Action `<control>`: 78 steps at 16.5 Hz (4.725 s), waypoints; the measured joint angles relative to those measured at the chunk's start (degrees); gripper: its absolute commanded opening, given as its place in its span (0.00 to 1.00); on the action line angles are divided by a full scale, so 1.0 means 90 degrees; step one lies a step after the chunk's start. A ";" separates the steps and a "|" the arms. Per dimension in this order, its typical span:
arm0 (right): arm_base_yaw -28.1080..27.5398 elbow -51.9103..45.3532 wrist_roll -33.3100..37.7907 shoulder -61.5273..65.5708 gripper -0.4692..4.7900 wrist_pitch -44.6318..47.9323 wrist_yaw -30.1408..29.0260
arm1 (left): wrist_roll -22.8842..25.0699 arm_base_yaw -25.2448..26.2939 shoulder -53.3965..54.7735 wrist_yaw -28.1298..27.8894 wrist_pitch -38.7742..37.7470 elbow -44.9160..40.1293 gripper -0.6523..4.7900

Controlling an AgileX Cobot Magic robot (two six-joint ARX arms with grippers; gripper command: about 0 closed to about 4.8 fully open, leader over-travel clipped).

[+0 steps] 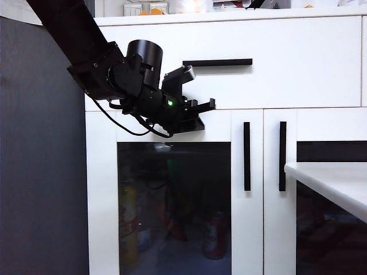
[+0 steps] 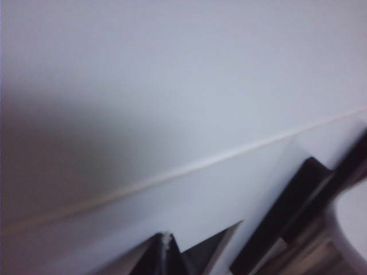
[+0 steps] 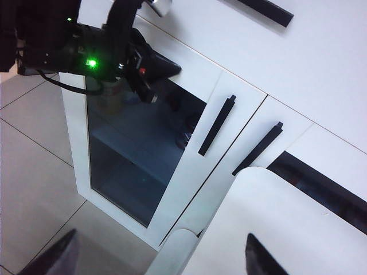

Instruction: Open the left door of the white cabinet, pick up a can of beverage from the table on the right, place it inside the cabinet, and finally close the cabinet door.

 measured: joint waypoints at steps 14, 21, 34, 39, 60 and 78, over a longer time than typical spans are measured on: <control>0.0002 0.0129 -0.0238 -0.2812 0.50 -0.0580 0.0398 | 0.0658 0.0041 -0.5314 -0.0007 -0.5299 0.0019 0.11; 0.0010 0.0612 -0.0228 -0.4617 0.34 -0.2186 -0.0019 | 0.0651 0.0039 -0.9794 -0.0019 -0.7196 -0.1834 0.11; 0.0022 -0.3752 -0.0061 -0.4624 0.09 0.1802 -0.1562 | -0.0986 0.0036 -1.1842 -0.0056 -0.4809 -0.7174 0.11; 0.0015 -0.4571 0.0274 -0.4624 0.10 0.1851 -0.3242 | -0.1008 0.0039 -1.1846 0.0063 -0.3776 -0.8073 0.11; -0.3934 -0.5020 0.0301 -0.5280 0.10 0.1770 -0.2856 | -0.1008 0.3077 -1.3712 0.0862 -0.3985 -0.8437 0.11; -0.5161 -0.5744 0.0304 -0.5282 0.10 0.2378 -0.2851 | -0.1008 0.3640 -1.3709 0.0695 -0.4374 -0.8952 0.11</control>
